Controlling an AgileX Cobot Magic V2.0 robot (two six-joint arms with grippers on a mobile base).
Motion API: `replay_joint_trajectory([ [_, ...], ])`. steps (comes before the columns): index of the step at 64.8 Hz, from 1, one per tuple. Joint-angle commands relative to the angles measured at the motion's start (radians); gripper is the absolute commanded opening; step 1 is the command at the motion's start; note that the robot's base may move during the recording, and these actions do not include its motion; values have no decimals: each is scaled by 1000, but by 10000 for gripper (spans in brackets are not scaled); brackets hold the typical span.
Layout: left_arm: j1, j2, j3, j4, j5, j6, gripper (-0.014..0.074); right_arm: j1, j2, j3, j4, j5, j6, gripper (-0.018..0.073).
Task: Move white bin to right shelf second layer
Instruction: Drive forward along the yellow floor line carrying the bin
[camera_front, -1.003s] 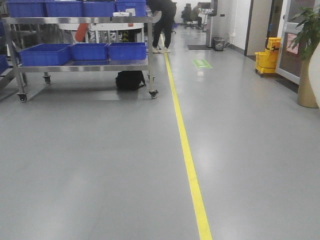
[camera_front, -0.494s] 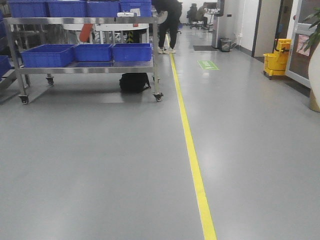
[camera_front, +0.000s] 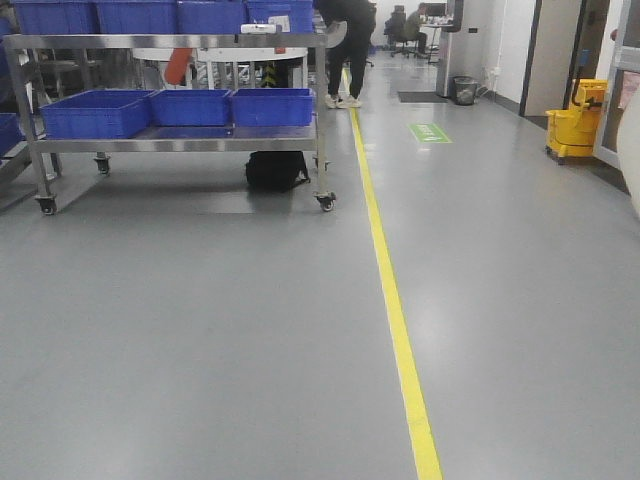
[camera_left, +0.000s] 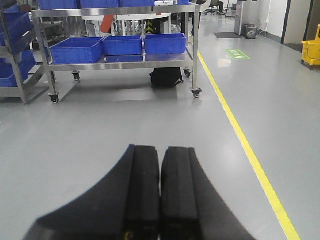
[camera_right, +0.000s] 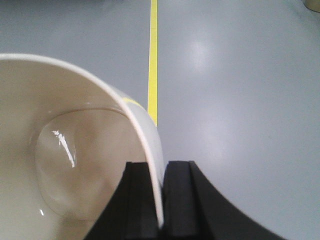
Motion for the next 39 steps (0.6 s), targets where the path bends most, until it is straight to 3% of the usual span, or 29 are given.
replay_joint_trajectory([
  [1,-2,-16,37,0,-86,-3,85,3,-1,-32,-10,-96,5,49],
  [39,-2,-16,37,0,-86,-3,85,3,-1,-32,-10,-96,5,49],
])
